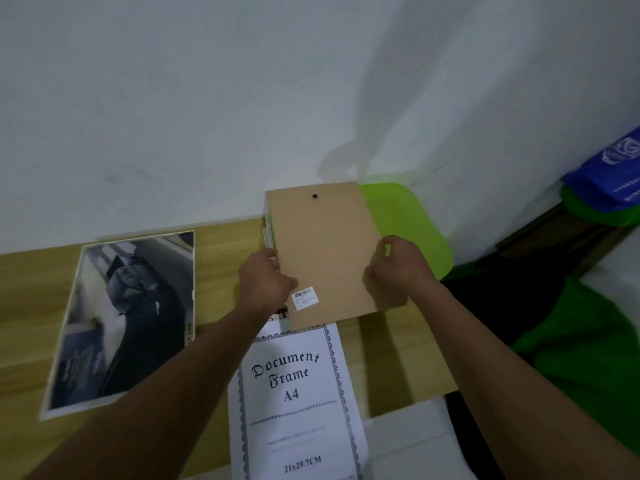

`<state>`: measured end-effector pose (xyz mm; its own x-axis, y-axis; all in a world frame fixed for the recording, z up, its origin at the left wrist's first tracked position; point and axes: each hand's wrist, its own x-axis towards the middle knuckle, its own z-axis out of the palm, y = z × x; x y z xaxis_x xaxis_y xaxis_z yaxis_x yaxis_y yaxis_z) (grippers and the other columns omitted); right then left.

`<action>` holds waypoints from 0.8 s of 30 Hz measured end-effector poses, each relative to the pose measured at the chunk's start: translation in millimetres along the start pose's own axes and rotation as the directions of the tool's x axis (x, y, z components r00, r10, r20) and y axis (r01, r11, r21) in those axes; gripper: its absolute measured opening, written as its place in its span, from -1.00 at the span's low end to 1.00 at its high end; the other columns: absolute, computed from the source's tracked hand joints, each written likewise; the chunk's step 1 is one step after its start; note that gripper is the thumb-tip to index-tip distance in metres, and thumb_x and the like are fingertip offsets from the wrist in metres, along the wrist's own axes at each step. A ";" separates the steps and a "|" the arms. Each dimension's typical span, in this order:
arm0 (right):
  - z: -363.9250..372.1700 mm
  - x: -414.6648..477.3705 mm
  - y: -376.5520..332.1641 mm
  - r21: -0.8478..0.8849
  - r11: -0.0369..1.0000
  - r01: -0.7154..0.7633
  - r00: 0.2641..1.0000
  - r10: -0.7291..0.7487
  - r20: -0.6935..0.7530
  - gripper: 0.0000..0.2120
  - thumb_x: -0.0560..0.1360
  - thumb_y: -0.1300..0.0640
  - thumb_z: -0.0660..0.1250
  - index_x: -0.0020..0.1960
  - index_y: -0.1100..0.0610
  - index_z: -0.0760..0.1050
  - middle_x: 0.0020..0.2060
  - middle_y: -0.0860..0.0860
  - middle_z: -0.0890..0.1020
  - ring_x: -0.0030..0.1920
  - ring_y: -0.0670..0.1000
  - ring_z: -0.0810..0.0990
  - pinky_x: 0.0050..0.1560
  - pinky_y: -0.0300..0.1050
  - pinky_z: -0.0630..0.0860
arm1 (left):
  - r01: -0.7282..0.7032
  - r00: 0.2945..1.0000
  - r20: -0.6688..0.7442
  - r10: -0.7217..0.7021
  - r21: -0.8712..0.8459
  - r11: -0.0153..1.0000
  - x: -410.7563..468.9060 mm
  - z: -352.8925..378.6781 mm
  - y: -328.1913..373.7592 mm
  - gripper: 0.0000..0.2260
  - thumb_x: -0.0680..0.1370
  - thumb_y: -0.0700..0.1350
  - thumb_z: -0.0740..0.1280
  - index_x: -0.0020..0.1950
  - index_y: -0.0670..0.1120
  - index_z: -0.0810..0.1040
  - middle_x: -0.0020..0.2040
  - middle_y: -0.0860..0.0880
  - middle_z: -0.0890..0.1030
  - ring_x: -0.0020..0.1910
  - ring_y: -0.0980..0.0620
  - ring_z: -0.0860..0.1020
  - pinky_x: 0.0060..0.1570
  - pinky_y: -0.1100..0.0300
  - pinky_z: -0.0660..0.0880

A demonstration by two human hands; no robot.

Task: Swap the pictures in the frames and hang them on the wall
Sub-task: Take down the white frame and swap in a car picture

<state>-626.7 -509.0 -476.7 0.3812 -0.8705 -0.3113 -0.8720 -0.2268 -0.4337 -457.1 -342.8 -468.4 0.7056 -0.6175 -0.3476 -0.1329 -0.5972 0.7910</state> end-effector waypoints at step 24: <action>123.0 -121.7 -189.9 0.537 0.843 0.033 0.952 -0.189 0.239 -0.30 0.37 0.29 0.56 0.39 0.13 0.28 0.01 0.02 0.56 -0.13 -0.16 0.53 -0.18 -0.21 0.49 | 0.082 0.996 0.049 -0.070 -0.304 0.949 -23.2 -247.2 -138.0 -0.41 0.41 -0.43 0.40 0.32 0.07 0.45 -0.08 -0.04 0.66 -0.22 0.05 0.64 -0.35 0.25 0.56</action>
<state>-469.8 -306.3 -460.4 0.6017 -0.6814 -0.4168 -0.5579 0.0149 -0.8297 -283.0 -119.5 -445.1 0.6782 -0.5983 -0.4267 0.1435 -0.4616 0.8754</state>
